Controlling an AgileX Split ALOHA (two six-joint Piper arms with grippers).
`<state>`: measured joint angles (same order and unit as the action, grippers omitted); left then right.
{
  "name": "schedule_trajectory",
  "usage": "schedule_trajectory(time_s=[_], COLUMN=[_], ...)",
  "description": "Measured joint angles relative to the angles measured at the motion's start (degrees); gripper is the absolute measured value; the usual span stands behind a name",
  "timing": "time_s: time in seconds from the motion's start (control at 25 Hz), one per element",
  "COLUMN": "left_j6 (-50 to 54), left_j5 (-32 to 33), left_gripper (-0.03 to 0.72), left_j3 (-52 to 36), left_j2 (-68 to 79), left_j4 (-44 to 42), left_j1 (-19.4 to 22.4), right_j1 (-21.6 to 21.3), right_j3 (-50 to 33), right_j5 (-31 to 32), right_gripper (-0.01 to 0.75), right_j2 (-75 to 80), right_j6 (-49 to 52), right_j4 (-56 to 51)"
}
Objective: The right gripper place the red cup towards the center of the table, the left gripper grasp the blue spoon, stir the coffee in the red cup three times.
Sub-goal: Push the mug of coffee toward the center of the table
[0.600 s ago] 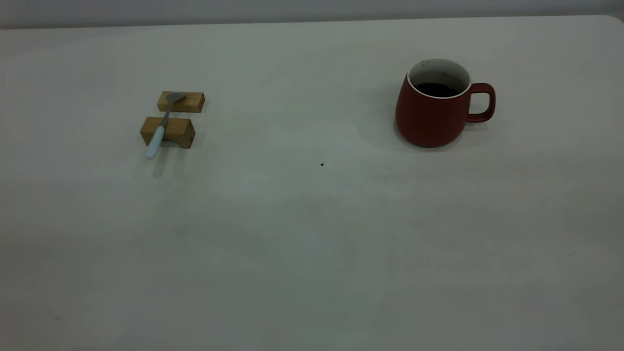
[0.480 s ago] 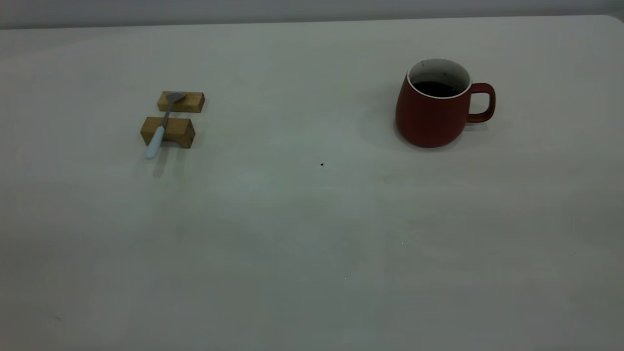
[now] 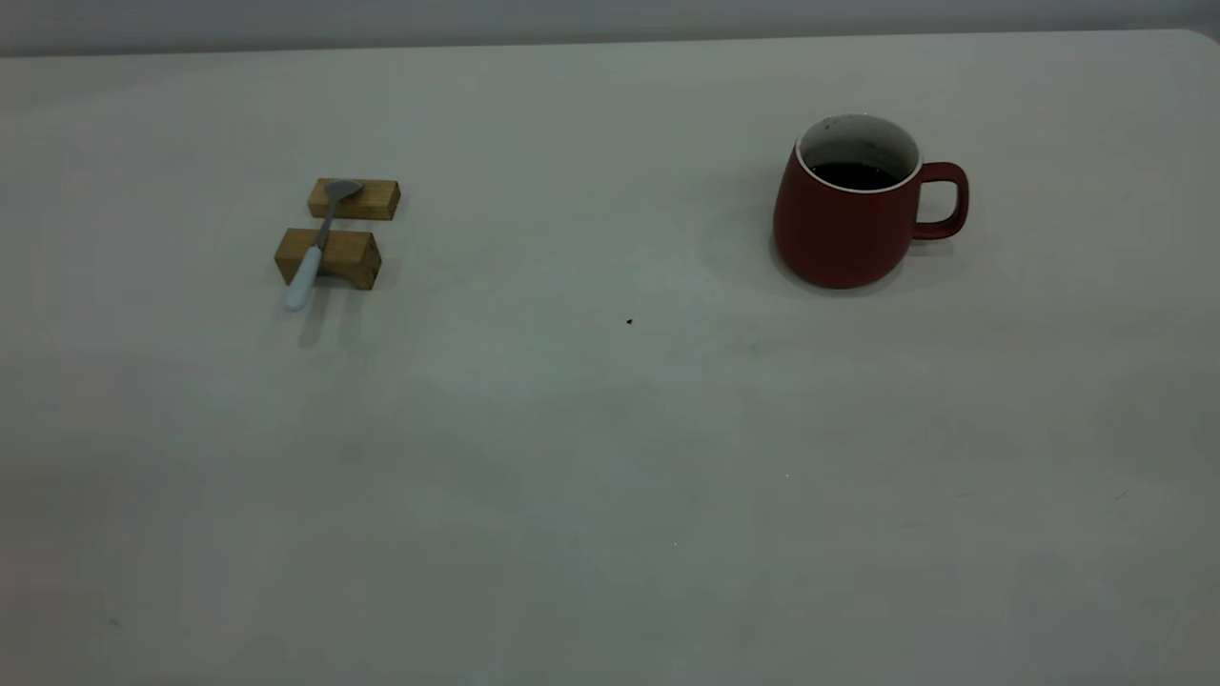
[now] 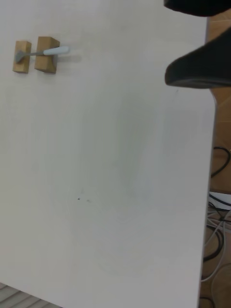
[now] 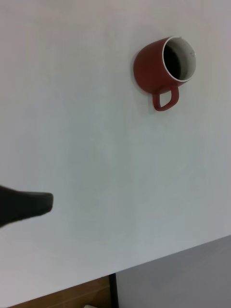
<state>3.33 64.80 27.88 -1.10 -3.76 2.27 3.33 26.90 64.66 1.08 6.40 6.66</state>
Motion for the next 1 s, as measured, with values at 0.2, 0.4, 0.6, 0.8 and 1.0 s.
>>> schedule_trajectory(time_s=[0.2,0.4,0.6,0.8,1.0], left_j6=[0.0,0.0,0.0,0.0,0.0], left_j5=[0.0,0.0,0.0,0.0,0.0], left_gripper=[0.341,0.341,0.341,0.341,0.341], left_j3=[0.0,0.0,0.0,0.0,0.0], left_j2=[0.0,0.0,0.0,0.0,0.0], left_j4=[0.0,0.0,0.0,0.0,0.0], left_j1=[0.0,0.0,0.0,0.0,0.0], right_j1=[0.0,0.0,0.0,0.0,0.0], right_j3=[0.0,0.0,0.0,0.0,0.1], right_j5=[0.0,0.0,0.0,0.0,-0.1], right_gripper=[0.574,0.574,0.574,0.574,0.574], right_j2=[0.0,0.0,0.0,0.0,3.8], right_j6=[0.0,0.0,0.0,0.0,0.0], right_j4=[0.0,0.0,0.0,0.0,-0.4])
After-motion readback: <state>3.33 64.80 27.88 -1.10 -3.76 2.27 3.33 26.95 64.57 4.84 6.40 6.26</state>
